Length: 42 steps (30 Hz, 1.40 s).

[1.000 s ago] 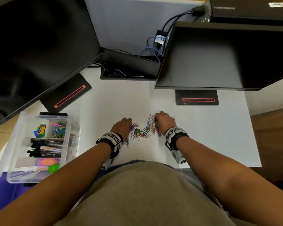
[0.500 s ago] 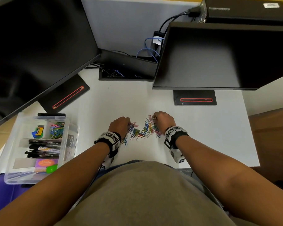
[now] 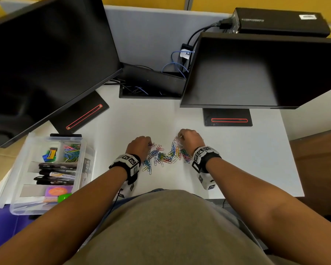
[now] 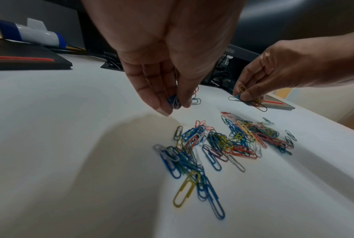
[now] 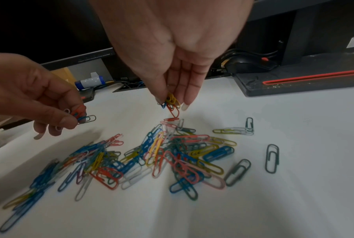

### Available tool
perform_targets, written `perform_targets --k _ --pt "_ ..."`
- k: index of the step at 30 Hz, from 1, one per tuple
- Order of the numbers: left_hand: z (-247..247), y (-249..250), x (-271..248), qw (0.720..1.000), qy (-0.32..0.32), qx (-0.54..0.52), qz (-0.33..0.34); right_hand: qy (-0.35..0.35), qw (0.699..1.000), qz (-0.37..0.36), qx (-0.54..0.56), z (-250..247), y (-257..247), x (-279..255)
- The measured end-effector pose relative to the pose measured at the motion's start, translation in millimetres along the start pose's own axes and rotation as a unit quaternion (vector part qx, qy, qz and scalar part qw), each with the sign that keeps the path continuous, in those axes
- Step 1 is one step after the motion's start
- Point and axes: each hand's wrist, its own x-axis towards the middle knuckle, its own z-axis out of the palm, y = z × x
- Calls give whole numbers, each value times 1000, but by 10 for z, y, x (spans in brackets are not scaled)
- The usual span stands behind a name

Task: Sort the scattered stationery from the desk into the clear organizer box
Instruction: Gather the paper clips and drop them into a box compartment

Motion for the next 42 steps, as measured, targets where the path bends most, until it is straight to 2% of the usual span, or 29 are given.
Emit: perform_targets --k 8,18,26,33,38,42 --pt "-249 -63 -65 1000 27 -16 3 46 997 -48 37 -110 -397 24" --pt "-780 -481 -286 993 107 -39 -35 81 981 -155 82 -184 -1405 162" --pt "-1144 -1049 -617 978 178 -48 -98 61 969 -218 99 -97 -2226 181" --pt "-1273 -1599 -1003 954 220 -59 -195 32 960 -253 112 113 -2813 138" --pt "-1221 -1771 -1127 953 204 -54 -215 17 957 -265 119 258 -3079 86" --pt "-1171 -1794 -1141 962 183 -44 -200 11 956 -266 120 316 -3195 68"
